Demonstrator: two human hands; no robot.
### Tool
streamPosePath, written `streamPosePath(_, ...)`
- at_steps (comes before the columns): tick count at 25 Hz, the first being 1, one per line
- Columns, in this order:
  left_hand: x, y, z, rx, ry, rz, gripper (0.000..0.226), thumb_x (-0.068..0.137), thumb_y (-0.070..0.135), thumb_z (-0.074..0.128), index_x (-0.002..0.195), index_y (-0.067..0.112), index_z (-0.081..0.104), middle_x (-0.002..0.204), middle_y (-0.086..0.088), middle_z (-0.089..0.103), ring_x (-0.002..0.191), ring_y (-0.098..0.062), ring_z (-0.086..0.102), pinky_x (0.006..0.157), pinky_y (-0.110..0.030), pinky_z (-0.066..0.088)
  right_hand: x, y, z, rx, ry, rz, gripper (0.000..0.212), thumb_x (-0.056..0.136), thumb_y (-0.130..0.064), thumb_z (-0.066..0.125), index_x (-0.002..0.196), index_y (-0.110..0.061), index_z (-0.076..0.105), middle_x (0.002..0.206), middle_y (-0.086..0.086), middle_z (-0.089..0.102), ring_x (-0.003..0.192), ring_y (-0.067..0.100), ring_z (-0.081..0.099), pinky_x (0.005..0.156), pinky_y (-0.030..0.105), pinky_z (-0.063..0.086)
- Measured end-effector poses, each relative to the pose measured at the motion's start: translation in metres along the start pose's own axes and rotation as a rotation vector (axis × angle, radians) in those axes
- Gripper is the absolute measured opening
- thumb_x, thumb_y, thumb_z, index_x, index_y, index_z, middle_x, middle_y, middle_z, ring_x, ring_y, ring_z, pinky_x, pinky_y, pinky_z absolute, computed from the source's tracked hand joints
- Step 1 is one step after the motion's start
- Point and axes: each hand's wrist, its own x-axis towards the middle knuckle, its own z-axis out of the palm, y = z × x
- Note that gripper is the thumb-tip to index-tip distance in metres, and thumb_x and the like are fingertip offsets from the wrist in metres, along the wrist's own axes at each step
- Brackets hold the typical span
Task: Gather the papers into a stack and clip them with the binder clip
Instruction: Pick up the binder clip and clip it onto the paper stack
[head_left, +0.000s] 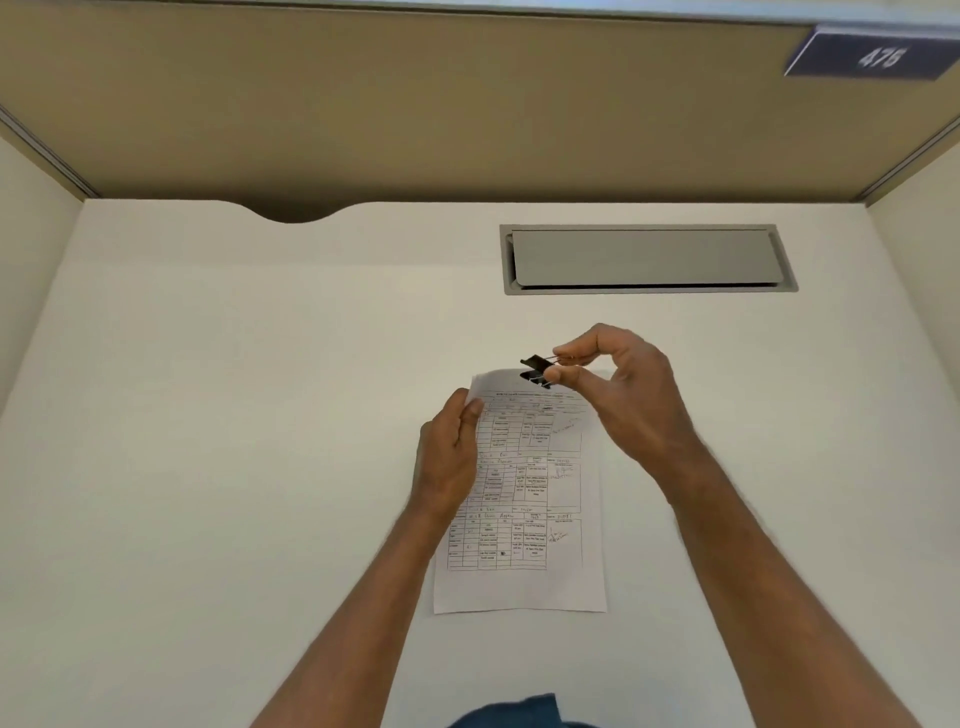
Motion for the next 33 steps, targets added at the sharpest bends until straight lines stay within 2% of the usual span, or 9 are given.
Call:
streamPosePath(5, -0.022, 0.022, -0.003, -0.053, 0.009, 0.066, 0.028, 0.109, 0.031, 0.045, 0.106, 0.009, 0.062, 0.085, -0.018, 0.067, 0.065, -0.026, 0.057, 0.058, -0.051, 0.052, -0.002, -0.031, -0.013, -0.279, -0.014, -0.262, 0.023, 0.079, -0.043, 0.080, 0.097, -0.029, 0.074, 0.088, -0.032, 0.061, 0.104, -0.027, 0.040, 0.104, 0.031, 0.030)
streamPosePath(7, -0.029, 0.026, -0.005, -0.074, 0.008, 0.093, 0.028, 0.109, 0.032, 0.045, 0.107, 0.010, 0.062, 0.086, -0.020, 0.066, 0.067, -0.033, 0.058, 0.058, -0.054, 0.051, -0.003, -0.036, -0.014, -0.332, -0.032, -0.300, 0.023, 0.080, -0.044, 0.080, 0.096, -0.028, 0.074, 0.090, -0.029, 0.063, 0.102, -0.024, 0.043, 0.111, 0.034, 0.028)
streamPosePath(12, -0.043, 0.035, -0.009, -0.038, -0.010, 0.160, 0.022, 0.109, 0.034, 0.042, 0.106, 0.023, 0.061, 0.080, -0.010, 0.067, 0.065, -0.030, 0.059, 0.054, -0.053, 0.051, -0.005, -0.047, -0.015, -0.419, -0.104, -0.327, 0.022, 0.080, -0.045, 0.080, 0.095, -0.030, 0.073, 0.095, -0.017, 0.074, 0.100, 0.002, 0.062, 0.122, 0.039, 0.019)
streamPosePath(18, -0.051, 0.041, -0.013, 0.014, -0.003, 0.234, 0.025, 0.108, 0.037, 0.039, 0.118, 0.029, 0.061, 0.079, -0.011, 0.067, 0.067, -0.035, 0.056, 0.054, -0.050, 0.048, -0.009, -0.051, -0.012, -0.452, -0.193, -0.298, 0.022, 0.082, -0.046, 0.078, 0.099, -0.036, 0.070, 0.096, -0.021, 0.069, 0.103, -0.002, 0.058, 0.124, 0.037, 0.011)
streamPosePath(22, -0.055, 0.038, -0.014, 0.006, -0.027, 0.214, 0.037, 0.106, 0.046, 0.038, 0.117, 0.020, 0.061, 0.083, -0.013, 0.068, 0.071, -0.039, 0.060, 0.055, -0.055, 0.050, -0.008, -0.050, -0.012, -0.457, -0.317, -0.253, 0.028, 0.084, -0.046, 0.075, 0.110, -0.038, 0.068, 0.100, -0.025, 0.068, 0.104, -0.009, 0.056, 0.125, 0.041, 0.011)
streamPosePath(24, -0.058, 0.036, -0.015, -0.004, -0.038, 0.197, 0.041, 0.106, 0.049, 0.038, 0.116, 0.016, 0.060, 0.086, -0.016, 0.069, 0.073, -0.041, 0.062, 0.056, -0.057, 0.052, -0.011, -0.049, -0.010, -0.398, -0.353, -0.204, 0.031, 0.085, -0.044, 0.075, 0.115, -0.037, 0.067, 0.103, -0.025, 0.068, 0.104, -0.011, 0.057, 0.121, 0.041, 0.021)
streamPosePath(27, -0.063, 0.041, -0.018, -0.032, -0.050, 0.172, 0.034, 0.109, 0.038, 0.041, 0.114, 0.011, 0.061, 0.086, -0.013, 0.070, 0.073, -0.035, 0.065, 0.057, -0.057, 0.053, -0.018, -0.047, -0.007, -0.227, -0.390, -0.092, 0.039, 0.084, -0.042, 0.078, 0.120, -0.038, 0.065, 0.105, -0.021, 0.068, 0.101, -0.005, 0.061, 0.095, 0.028, 0.045)
streamPosePath(30, -0.062, 0.046, -0.023, -0.096, -0.029, 0.127, 0.030, 0.109, 0.031, 0.042, 0.107, 0.009, 0.062, 0.087, -0.015, 0.071, 0.077, -0.034, 0.067, 0.060, -0.057, 0.055, -0.022, -0.043, -0.013, -0.193, -0.387, -0.031, 0.059, 0.077, -0.052, 0.081, 0.130, -0.039, 0.057, 0.103, -0.016, 0.067, 0.093, 0.004, 0.064, 0.080, 0.024, 0.052)
streamPosePath(33, -0.057, 0.047, -0.034, -0.196, 0.019, 0.042, 0.030, 0.106, 0.037, 0.045, 0.101, 0.016, 0.065, 0.092, -0.018, 0.072, 0.086, -0.042, 0.068, 0.069, -0.060, 0.057, -0.025, -0.033, -0.028, -0.309, -0.334, 0.018, 0.059, 0.075, -0.059, 0.080, 0.127, -0.042, 0.058, 0.096, -0.015, 0.071, 0.085, 0.006, 0.068, 0.074, 0.029, 0.058)
